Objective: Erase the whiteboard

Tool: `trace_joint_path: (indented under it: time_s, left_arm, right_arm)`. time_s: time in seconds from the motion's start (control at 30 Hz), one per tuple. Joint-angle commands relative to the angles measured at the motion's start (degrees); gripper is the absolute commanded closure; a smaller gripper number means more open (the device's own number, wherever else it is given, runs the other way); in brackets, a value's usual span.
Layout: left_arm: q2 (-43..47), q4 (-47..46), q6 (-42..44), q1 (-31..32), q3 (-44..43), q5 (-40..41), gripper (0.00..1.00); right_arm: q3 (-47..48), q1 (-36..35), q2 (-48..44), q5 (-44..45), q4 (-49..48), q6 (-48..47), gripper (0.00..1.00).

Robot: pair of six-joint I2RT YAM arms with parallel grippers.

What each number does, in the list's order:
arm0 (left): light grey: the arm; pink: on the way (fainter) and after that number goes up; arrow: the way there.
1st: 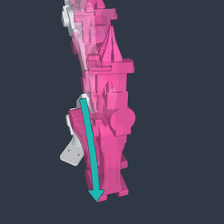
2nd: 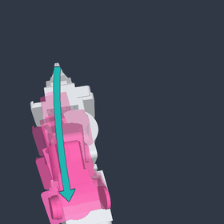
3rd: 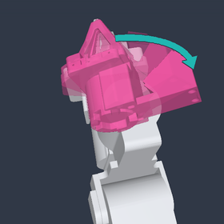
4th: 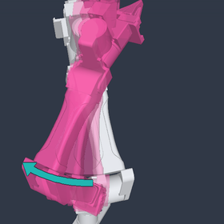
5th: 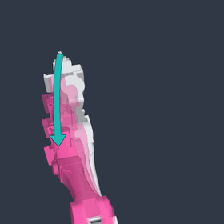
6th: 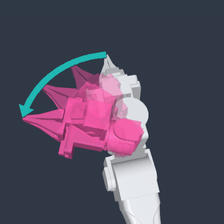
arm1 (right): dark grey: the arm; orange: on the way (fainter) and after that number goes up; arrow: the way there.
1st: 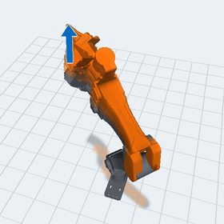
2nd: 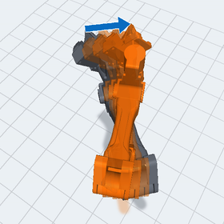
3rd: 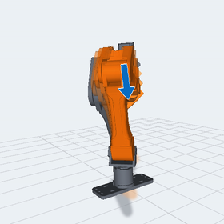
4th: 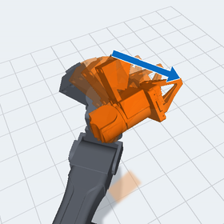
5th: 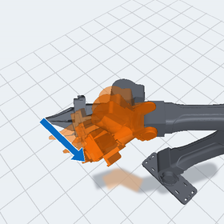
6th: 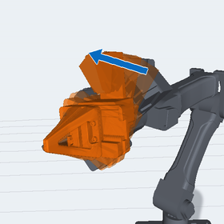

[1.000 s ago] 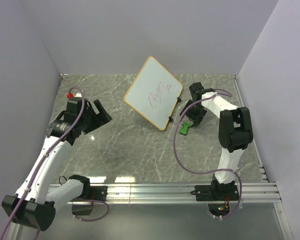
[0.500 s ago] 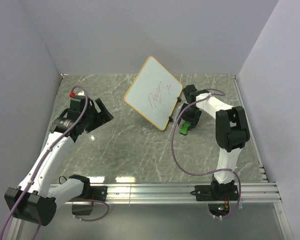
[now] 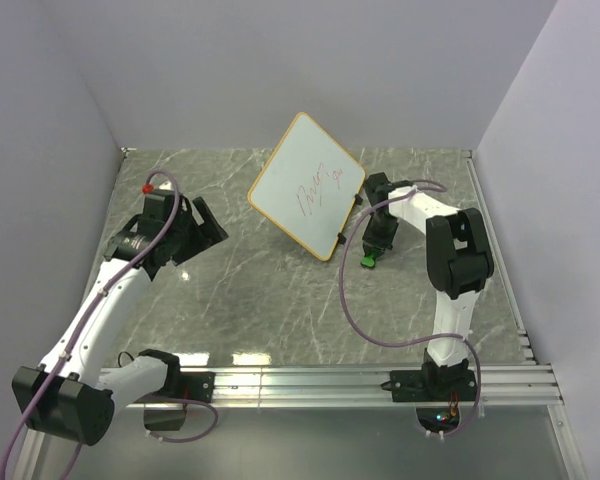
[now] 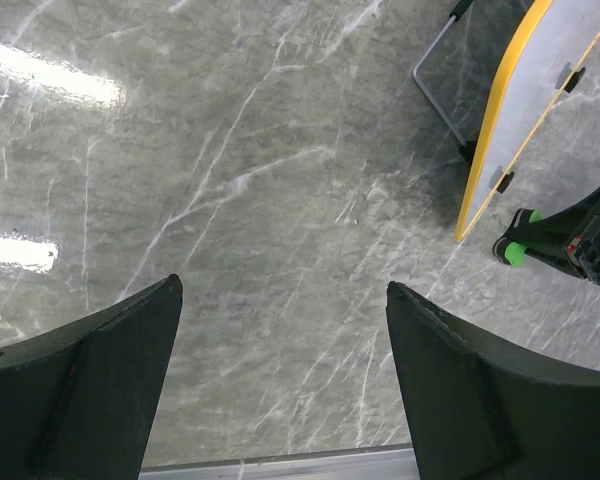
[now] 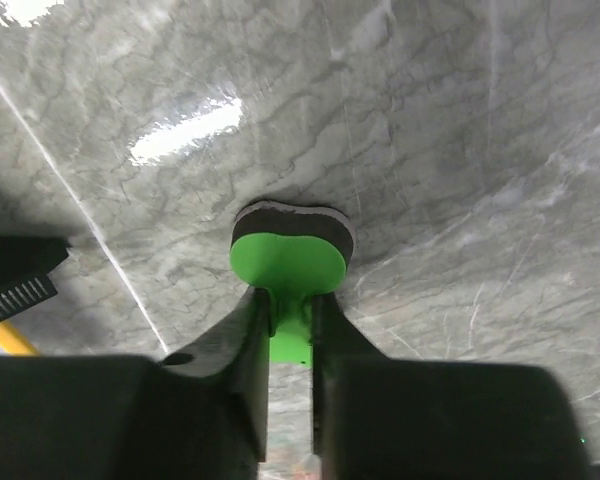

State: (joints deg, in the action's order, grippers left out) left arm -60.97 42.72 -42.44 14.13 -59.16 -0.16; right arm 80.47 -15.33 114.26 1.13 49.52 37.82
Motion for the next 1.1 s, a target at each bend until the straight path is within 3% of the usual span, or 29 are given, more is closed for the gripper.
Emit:
trace_joint_path:
  time_s: [0.0, 0.03, 0.3, 0.37, 0.4, 0.5, 0.57, 0.8, 1.07]
  left_arm:
    - [-1.3, -1.2, 1.9, 0.2, -3.3, 0.0, 0.12]
    - [-2.6, -1.1, 2.4, 0.3, -4.2, 0.0, 0.12]
    - [-16.3, -4.7, 7.4, -0.5, -22.1, 0.0, 0.09]
    - [-21.5, -6.3, 8.2, -1.5, -27.2, -1.7, 0.09]
    - [-24.6, -9.3, 8.3, -2.7, -28.5, -3.6, 0.11]
    - [-30.7, -15.5, 7.5, -4.2, -31.6, -13.1, 0.35]
    - [-34.1, -20.5, 7.2, -4.0, -34.3, -17.0, 0.36]
    - [-51.8, -21.4, 6.0, -3.0, -47.6, -25.8, 0.38]
    - [-58.5, -24.4, 3.4, -0.3, -52.3, -32.6, 0.45]
  right_arm:
    - [2.9, 0.1, -0.5, 2.0, 1.1, -0.5, 0.92]
    - [3.3, 0.1, -0.7, 1.9, 1.4, -0.6, 1.00]
    - [7.6, 0.0, -4.0, -0.9, 3.9, -1.8, 1.00]
    - [8.3, 0.0, -5.5, -5.3, 3.7, -1.6, 1.00]
    - [8.7, 0.1, -6.3, -6.6, 3.7, -1.5, 1.00]
    - [10.9, 0.0, -7.4, -11.5, 3.6, -0.7, 1.00]
    - [13.5, 0.0, -7.4, -13.7, 3.6, -0.9, 1.00]
    - [23.9, 0.0, -3.7, -19.0, 7.2, -2.8, 1.00]
    - [34.1, 0.0, 2.4, -22.5, 9.5, -3.4, 1.00]
